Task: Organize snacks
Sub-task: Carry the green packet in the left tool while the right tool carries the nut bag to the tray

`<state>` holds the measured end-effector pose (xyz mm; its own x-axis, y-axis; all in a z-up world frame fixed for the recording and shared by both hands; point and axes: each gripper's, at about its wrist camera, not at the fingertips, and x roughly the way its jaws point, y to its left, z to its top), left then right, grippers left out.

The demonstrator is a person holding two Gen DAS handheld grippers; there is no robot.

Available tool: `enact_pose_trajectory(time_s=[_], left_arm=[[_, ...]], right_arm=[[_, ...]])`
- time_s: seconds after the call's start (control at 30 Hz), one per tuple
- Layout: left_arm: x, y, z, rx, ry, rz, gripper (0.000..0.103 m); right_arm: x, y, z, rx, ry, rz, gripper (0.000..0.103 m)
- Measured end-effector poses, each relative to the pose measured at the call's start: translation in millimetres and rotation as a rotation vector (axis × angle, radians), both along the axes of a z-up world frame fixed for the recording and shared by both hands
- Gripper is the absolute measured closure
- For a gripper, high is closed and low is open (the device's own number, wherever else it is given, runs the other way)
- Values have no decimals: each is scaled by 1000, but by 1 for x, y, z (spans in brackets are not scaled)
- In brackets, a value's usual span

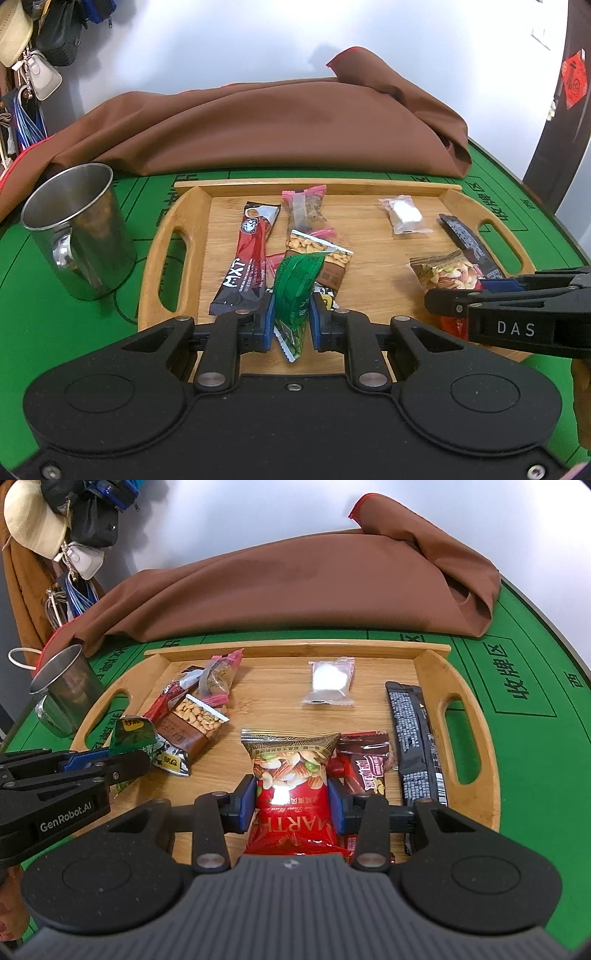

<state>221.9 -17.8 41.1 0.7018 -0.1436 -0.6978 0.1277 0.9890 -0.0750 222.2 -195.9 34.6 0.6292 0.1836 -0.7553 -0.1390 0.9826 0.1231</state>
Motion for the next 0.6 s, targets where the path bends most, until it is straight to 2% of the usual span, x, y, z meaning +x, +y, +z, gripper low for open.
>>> enact_pose_trajectory(time_s=[0.6], left_arm=[[-13, 20, 0, 19, -4, 40, 85]], right_arm=[[-2, 7, -6, -6, 0, 16, 57]])
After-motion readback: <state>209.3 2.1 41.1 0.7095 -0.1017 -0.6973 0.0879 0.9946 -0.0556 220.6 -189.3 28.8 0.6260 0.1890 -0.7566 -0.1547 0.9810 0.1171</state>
